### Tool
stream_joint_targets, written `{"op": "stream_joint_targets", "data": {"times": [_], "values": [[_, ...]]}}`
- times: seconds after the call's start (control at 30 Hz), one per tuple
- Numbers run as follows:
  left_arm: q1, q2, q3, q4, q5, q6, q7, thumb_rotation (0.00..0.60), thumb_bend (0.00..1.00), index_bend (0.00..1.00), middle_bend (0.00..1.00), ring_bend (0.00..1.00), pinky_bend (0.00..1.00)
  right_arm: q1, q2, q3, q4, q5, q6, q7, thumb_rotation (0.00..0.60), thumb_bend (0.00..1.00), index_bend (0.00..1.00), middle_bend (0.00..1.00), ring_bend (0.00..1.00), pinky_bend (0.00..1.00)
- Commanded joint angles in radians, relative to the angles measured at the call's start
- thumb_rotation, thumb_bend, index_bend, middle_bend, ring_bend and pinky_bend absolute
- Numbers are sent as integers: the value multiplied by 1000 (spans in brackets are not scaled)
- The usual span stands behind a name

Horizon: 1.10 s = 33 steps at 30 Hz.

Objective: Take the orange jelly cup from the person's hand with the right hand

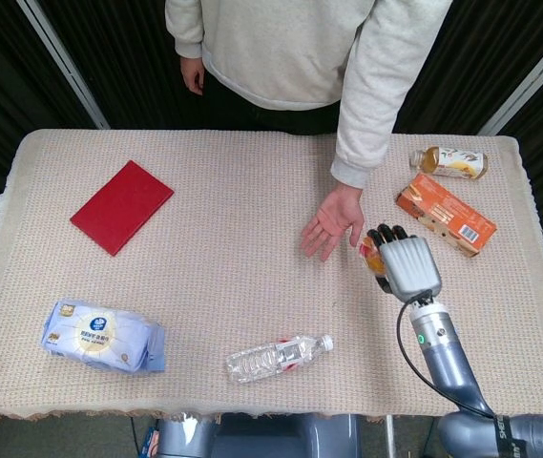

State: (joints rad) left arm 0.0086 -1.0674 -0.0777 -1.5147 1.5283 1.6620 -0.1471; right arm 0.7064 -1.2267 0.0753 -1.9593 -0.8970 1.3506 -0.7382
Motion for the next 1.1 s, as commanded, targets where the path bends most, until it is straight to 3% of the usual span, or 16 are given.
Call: {"op": "stream_joint_targets", "data": {"times": [0.03,0.2,0.27,0.43,0.5,0.6,0.7,0.77,1.1], "values": [[-1,-3,-1,0,-2,0,10,600,0,26,0,0,0,-73,-9,-76,5,-87,12,74,600,372,688,609,534,561],[-2,-8,2,2,0,-5,28,600,0,25,0,0,0,-134,-70,-140,81,-150,-3,132,600,368,668,585,519,545],[-3,-9,2,4,0,-7,33,600,0,25,0,0,0,-148,-89,-154,113,-167,-9,136,600,320,625,552,490,530],[-4,-11,-1,5,-8,-10,34,600,0,27,0,0,0,-168,-95,-178,138,-181,-77,190,600,132,415,315,266,447],[-4,-11,-1,5,-8,-11,35,600,0,27,0,0,0,-168,-78,-183,132,-171,-118,213,600,91,276,156,108,331],[-4,-12,-1,5,-5,-9,37,600,0,27,0,0,0,-162,-52,-195,135,-174,-171,219,600,51,102,11,1,150],[-4,-13,0,7,-4,-8,39,600,0,26,0,0,0,-163,-41,-199,141,-185,-181,207,600,27,7,0,0,45],[-4,-14,0,7,-3,-7,39,600,0,25,0,0,0,-167,-43,-198,148,-206,-166,190,600,25,0,0,0,18],[-3,-16,0,11,2,-1,36,600,0,26,0,0,0,-242,-65,-175,213,-410,14,195,600,25,0,0,0,0]]}}
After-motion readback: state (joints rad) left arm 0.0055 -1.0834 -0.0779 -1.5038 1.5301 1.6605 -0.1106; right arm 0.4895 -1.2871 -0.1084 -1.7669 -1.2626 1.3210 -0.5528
